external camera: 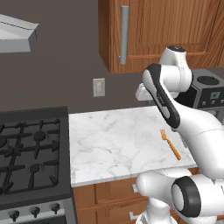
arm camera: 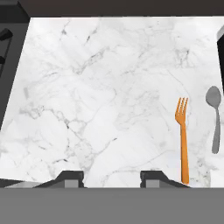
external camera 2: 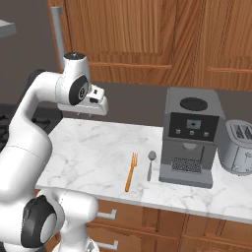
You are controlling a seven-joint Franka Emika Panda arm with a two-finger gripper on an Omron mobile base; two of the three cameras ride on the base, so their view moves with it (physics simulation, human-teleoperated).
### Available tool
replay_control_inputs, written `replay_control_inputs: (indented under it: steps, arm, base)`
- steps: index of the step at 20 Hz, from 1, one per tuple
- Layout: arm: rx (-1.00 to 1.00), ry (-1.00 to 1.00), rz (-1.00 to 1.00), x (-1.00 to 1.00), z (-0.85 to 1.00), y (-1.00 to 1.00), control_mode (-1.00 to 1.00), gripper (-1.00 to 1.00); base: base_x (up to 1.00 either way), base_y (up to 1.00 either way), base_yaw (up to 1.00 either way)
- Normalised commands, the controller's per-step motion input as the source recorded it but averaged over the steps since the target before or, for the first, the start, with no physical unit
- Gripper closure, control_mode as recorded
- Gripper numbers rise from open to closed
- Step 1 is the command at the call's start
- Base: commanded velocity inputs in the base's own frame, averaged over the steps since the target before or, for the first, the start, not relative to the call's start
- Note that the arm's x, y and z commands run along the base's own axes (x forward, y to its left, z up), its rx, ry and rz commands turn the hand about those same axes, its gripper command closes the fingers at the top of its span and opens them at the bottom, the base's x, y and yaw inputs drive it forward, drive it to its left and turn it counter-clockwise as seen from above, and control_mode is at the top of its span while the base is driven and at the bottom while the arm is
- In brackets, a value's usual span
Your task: Take the fork and place it on the left side of the plate. Then take the spoon and place it on the right side of the plate. Make sure they're directly next to the plate.
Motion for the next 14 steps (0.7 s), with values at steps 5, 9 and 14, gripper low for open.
replay_control_inputs:
  steps: [5,9,14]
  arm:
    - [-0.01,0.00,0.00,0.00,0.00,0.00,-1.00,-1.00]
    - [0.00,0.00,0.00,0.00,0.00,0.00,-1.00,-1.00]
    - [0.00,0.00,0.00,0.00,0.00,0.00,-1.00,-1.00]
  base:
    - [0.00,0.00,0.00]
    - [0.00,0.00,0.00]
    - [0.00,0.00,0.00]
